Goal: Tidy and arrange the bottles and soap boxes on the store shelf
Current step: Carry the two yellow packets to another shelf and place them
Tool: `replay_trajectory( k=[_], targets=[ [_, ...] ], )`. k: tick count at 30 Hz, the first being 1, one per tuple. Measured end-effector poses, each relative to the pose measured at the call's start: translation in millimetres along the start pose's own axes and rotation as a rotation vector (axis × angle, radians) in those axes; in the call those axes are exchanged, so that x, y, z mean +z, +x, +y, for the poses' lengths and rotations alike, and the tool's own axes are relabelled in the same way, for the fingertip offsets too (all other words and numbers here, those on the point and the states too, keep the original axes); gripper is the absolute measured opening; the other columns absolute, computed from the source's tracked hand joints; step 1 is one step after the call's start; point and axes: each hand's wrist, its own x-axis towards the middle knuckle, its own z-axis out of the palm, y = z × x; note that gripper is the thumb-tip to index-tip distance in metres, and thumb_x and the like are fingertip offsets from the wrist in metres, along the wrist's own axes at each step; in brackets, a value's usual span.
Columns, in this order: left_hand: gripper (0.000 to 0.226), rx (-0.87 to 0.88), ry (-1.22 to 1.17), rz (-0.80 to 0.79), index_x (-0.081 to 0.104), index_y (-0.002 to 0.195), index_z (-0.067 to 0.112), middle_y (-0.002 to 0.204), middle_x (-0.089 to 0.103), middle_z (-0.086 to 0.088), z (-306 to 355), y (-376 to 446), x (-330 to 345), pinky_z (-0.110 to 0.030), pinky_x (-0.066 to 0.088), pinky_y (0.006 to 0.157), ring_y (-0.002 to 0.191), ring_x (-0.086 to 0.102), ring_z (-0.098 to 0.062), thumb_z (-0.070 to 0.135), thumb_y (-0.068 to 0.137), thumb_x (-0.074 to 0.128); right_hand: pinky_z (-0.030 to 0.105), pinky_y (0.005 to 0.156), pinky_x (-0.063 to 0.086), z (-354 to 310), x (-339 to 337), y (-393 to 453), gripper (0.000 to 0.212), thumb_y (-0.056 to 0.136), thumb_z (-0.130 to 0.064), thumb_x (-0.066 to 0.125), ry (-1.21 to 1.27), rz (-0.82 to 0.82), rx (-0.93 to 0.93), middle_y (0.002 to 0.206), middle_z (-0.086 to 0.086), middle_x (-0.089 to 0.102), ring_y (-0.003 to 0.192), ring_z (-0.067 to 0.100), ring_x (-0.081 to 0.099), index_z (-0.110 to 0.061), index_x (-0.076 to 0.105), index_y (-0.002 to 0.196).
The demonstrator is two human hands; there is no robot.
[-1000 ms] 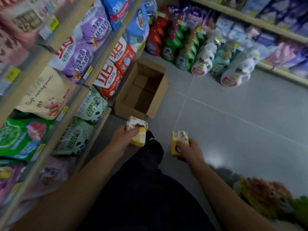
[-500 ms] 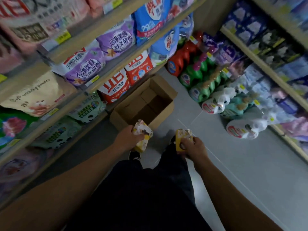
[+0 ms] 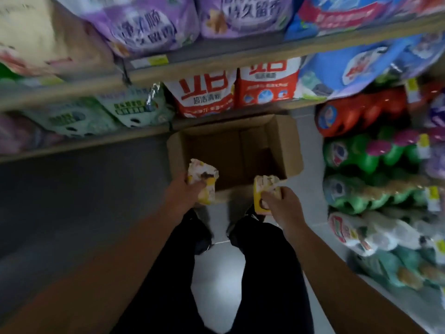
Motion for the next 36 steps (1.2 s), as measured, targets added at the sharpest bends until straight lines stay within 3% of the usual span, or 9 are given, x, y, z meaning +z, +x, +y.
replay_trajectory(
  k=[4,9,12,15,20,24,28,31,36],
  targets=[
    [0.034,-0.038,-0.099,0.089,0.055,0.114,0.030,0.097,0.063,0.008,-42,116,48,-0.034,0.058,0.067,0.084,0.063,-0.012,0.035,0.084,0.069,0.031,0.068,0.051,20,56,129,0.031,0.082,-0.028,0.071,-0.124,-0.032,-0.061,0.098,-0.002,0.063,0.084,0.014,0.060,-0.022,0.059,0.109],
    [0.046,-0.052,-0.033,0.141,0.052,0.121,0.016,0.114,0.062,-0.004,-106,264,106,-0.041,0.055,0.084,0.098,0.061,-0.022,0.025,0.081,0.073,0.024,0.063,0.044,56,138,287,0.043,0.081,-0.029,0.073,-0.227,-0.042,-0.105,0.096,-0.008,0.059,0.081,0.008,0.056,-0.017,0.059,0.120],
    [0.052,-0.087,-0.005,0.125,0.048,0.130,0.014,0.121,0.060,-0.006,-142,334,136,-0.036,0.052,0.080,0.101,0.059,-0.023,0.022,0.083,0.071,0.027,0.073,0.048,82,186,362,0.049,0.080,-0.027,0.073,-0.308,-0.064,-0.074,0.109,0.003,0.065,0.096,0.021,0.062,-0.011,0.060,0.124],
    [0.060,-0.105,-0.106,0.046,0.039,0.143,0.010,0.139,0.051,-0.011,-167,385,160,-0.045,0.047,0.100,0.123,0.052,-0.030,0.009,0.089,0.064,0.026,0.067,0.046,103,225,410,0.046,0.083,-0.024,0.074,-0.356,-0.107,-0.024,0.119,0.013,0.066,0.098,0.025,0.064,-0.007,0.062,0.124],
    [0.049,-0.091,-0.064,0.148,0.045,0.139,0.004,0.141,0.049,-0.018,-178,419,178,-0.043,0.041,0.105,0.127,0.049,-0.032,0.003,0.092,0.058,0.034,0.095,0.049,114,254,443,0.059,0.085,-0.023,0.072,-0.512,-0.113,-0.094,0.134,0.015,0.058,0.120,0.031,0.057,-0.009,0.052,0.138],
    [0.050,-0.090,0.054,0.111,0.043,0.142,0.010,0.142,0.048,-0.014,-162,388,165,-0.038,0.042,0.104,0.128,0.048,-0.031,0.016,0.094,0.056,0.043,0.107,0.040,100,241,412,0.081,0.082,-0.040,0.070,-0.731,-0.004,-0.114,0.143,0.019,0.046,0.131,0.037,0.045,-0.004,0.034,0.145],
    [0.036,-0.147,0.101,-0.001,0.060,0.123,0.012,0.125,0.062,-0.012,-131,306,119,-0.035,0.049,0.093,0.110,0.059,-0.030,0.033,0.095,0.054,0.039,0.097,0.045,64,204,326,0.062,0.088,-0.044,0.063,-0.654,-0.113,-0.114,0.133,0.019,0.054,0.120,0.039,0.053,-0.008,0.046,0.135],
    [0.016,-0.170,-0.054,-0.103,0.066,0.101,0.016,0.107,0.066,-0.010,-98,203,70,-0.039,0.052,0.090,0.094,0.062,-0.024,0.028,0.093,0.059,0.031,0.086,0.044,31,163,214,0.050,0.090,-0.044,0.060,-0.570,-0.184,-0.126,0.124,0.014,0.061,0.114,0.035,0.058,-0.012,0.054,0.129],
    [0.014,-0.173,-0.132,-0.151,0.065,0.102,0.015,0.085,0.064,-0.004,-51,1,-22,-0.029,0.055,0.070,0.071,0.062,-0.015,0.023,0.091,0.061,0.038,0.093,0.046,-21,91,1,0.040,0.091,-0.036,0.057,-0.549,-0.254,-0.133,0.120,0.014,0.064,0.111,0.032,0.058,-0.008,0.063,0.119]
  ],
)
